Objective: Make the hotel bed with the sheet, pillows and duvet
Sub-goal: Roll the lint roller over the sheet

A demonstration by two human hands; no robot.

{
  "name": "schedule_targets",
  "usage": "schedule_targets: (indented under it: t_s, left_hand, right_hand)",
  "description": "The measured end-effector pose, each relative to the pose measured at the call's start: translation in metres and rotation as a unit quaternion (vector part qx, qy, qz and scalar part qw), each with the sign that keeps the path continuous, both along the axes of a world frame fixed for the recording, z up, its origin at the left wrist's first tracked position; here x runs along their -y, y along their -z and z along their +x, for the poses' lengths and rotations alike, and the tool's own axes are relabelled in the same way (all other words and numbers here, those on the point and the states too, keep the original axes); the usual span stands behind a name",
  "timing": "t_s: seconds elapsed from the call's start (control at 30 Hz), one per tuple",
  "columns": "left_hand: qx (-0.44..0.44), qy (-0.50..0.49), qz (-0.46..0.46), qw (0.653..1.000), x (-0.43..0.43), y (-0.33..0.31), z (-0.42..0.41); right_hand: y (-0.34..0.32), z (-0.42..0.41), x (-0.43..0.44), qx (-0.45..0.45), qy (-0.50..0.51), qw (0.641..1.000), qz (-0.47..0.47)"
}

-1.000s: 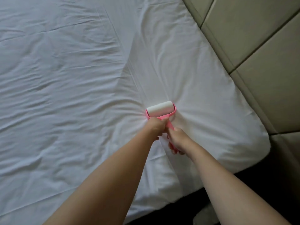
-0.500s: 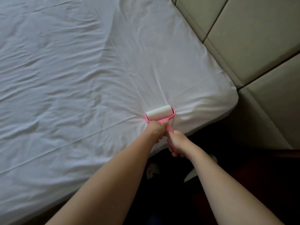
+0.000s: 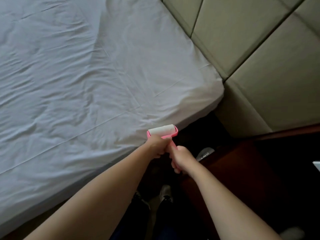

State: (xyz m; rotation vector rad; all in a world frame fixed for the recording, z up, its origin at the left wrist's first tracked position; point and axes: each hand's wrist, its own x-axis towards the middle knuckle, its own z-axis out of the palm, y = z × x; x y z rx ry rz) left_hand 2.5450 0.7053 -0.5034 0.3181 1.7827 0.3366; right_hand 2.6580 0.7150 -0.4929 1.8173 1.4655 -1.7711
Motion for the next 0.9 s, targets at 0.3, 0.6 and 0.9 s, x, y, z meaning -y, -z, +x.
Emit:
schedule_targets:
  t_s: [0.3, 0.6, 0.9]
  left_hand:
    - [0.019, 0.202, 0.076, 0.976, -0.001, -0.004, 0.106]
    - [0.045, 0.367, 0.084, 0.926, -0.007, 0.028, 0.228]
    - [0.025, 0.474, 0.106, 0.874, 0.002, 0.061, 0.294]
  right_hand:
    - [-0.006, 0.104, 0.034, 0.025, 0.148, 0.988, -0.046]
    - [0.025, 0.224, 0.058, 0.058, 0.252, 0.966, -0.006]
    - [0.064, 0.279, 0.079, 0.067, 0.327, 0.942, -0.03]
